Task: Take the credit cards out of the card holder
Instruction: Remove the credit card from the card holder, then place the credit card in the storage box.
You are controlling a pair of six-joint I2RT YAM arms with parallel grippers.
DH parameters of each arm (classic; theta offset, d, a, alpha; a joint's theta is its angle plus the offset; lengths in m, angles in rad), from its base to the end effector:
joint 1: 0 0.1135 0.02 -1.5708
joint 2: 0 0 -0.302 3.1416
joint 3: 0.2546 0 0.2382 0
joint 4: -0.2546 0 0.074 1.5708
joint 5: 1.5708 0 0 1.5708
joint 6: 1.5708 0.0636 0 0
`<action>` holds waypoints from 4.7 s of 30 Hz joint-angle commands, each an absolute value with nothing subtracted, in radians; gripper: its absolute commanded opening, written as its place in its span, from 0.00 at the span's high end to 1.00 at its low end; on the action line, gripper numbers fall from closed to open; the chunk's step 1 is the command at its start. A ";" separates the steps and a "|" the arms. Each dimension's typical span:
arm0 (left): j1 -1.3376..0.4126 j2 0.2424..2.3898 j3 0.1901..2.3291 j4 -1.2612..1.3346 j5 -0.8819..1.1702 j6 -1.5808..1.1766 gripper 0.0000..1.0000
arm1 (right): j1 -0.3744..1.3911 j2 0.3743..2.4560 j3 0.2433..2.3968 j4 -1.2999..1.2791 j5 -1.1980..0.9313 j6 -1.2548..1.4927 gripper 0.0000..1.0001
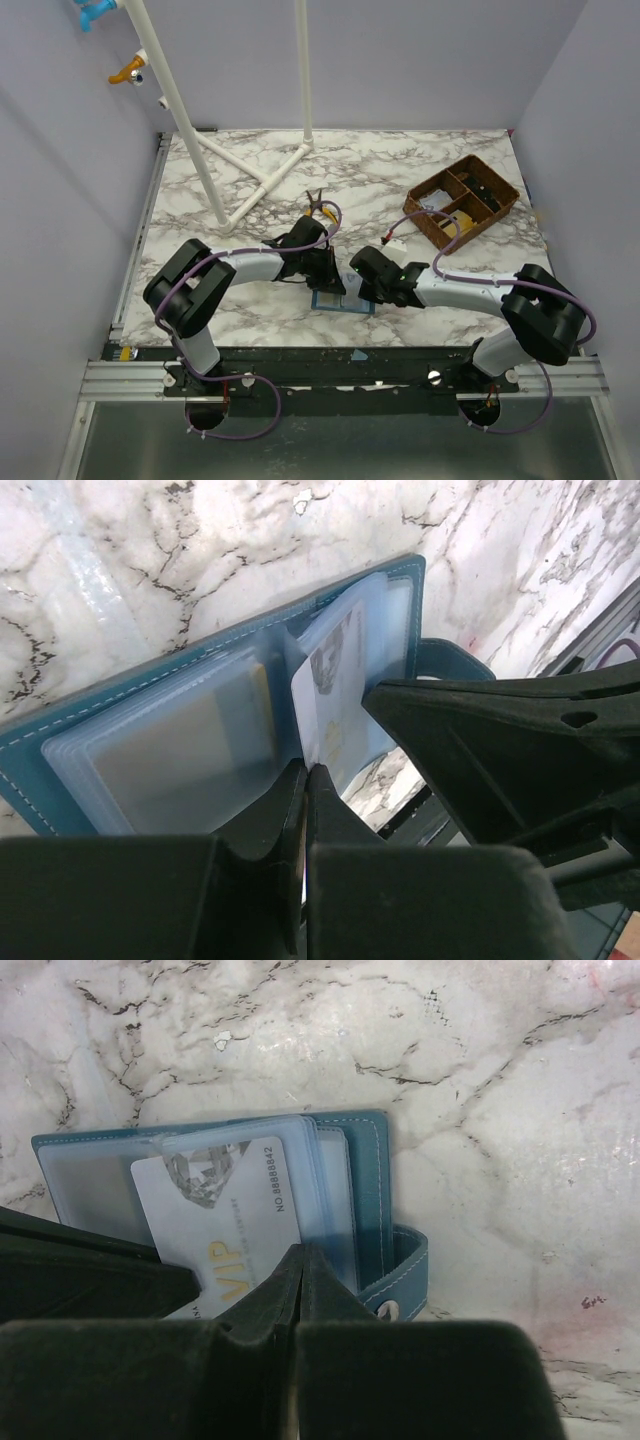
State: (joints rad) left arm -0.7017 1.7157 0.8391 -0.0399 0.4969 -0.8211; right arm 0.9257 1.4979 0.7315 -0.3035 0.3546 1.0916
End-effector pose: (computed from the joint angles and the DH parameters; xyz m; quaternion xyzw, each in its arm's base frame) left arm 0.2372 -0.2402 0.1705 0.0241 0.9210 -0.3835 0.0648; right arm 0.1799 0.2024 0.1808 0.1226 0.9467 0.1153 0.2746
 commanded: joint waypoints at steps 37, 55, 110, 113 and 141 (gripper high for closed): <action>-0.556 1.337 0.822 -0.266 0.506 -0.655 1.00 | 0.896 1.288 0.827 -0.472 0.366 0.954 0.30; -0.440 1.142 0.769 0.093 0.919 -0.930 1.00 | 0.814 1.086 0.771 0.077 -0.163 0.837 0.02; -0.416 1.007 0.851 -0.402 0.600 -0.665 0.02 | 0.247 1.335 0.949 -0.123 -0.079 0.964 0.99; -0.416 1.009 0.859 -0.413 0.609 -0.658 0.01 | 0.207 1.415 1.008 -0.162 -0.019 0.953 0.99; -0.417 1.032 0.917 -0.455 0.629 -0.639 0.01 | 0.023 1.755 1.201 -0.209 0.131 0.915 0.99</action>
